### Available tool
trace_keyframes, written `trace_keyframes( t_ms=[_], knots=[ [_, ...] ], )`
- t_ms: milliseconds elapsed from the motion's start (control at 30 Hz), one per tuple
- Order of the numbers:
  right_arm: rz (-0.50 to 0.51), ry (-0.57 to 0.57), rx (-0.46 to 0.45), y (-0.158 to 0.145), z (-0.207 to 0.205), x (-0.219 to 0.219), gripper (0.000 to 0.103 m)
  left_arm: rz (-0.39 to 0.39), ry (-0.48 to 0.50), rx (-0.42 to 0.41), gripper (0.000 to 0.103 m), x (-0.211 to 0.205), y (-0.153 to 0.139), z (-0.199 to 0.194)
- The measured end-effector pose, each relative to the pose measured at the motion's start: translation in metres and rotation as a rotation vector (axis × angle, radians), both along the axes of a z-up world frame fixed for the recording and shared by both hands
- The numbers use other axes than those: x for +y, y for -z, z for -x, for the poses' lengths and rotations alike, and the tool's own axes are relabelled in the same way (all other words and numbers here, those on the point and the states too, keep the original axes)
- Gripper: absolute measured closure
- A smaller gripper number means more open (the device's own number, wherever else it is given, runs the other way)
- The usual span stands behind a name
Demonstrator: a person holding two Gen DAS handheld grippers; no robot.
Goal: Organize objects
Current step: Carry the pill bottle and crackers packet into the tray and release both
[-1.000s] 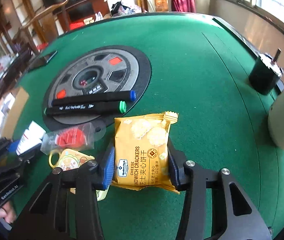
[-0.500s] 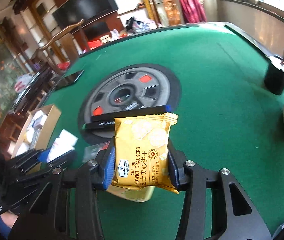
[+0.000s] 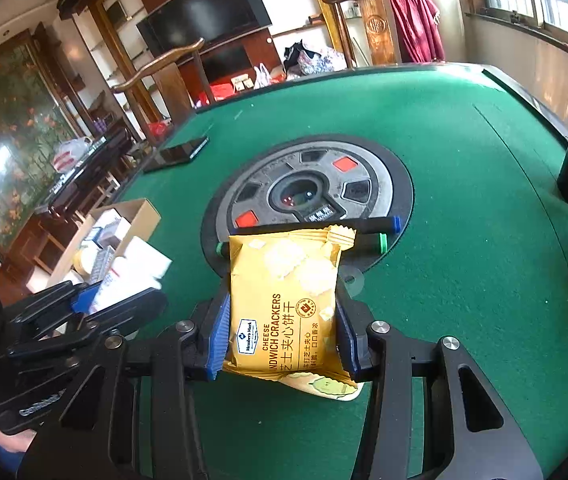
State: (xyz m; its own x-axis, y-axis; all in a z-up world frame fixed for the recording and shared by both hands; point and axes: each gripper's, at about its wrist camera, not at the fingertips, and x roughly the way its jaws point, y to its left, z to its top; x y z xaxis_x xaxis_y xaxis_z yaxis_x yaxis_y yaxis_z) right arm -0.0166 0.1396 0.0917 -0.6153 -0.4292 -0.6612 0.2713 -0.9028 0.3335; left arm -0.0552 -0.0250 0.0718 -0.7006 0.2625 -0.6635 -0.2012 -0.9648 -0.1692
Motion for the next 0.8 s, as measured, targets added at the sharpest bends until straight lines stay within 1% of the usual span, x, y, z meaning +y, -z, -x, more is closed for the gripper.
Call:
trace_keyframes(
  t_ms=[100, 233, 400, 567, 800],
  knots=[
    [0.026, -0.018, 0.016, -0.006, -0.012, -0.009, 0.059, -0.026, -0.013, 0.005, 0.068, -0.011, -0.002, -0.014],
    [0.008, -0.058, 0.047, -0.009, -0.036, -0.033, 0.059, -0.037, -0.041, 0.016, 0.068, -0.032, -0.005, -0.033],
    [0.006, -0.13, 0.072, -0.019, -0.058, -0.063, 0.059, -0.06, -0.109, 0.034, 0.068, -0.072, -0.012, -0.057],
    [-0.017, -0.205, 0.101, -0.033, -0.072, -0.095, 0.059, -0.073, -0.199, 0.066, 0.068, -0.119, -0.021, -0.081],
    [-0.06, -0.349, 0.123, -0.043, -0.094, -0.154, 0.059, -0.066, -0.316, 0.049, 0.068, -0.174, -0.012, -0.101]
  ],
)
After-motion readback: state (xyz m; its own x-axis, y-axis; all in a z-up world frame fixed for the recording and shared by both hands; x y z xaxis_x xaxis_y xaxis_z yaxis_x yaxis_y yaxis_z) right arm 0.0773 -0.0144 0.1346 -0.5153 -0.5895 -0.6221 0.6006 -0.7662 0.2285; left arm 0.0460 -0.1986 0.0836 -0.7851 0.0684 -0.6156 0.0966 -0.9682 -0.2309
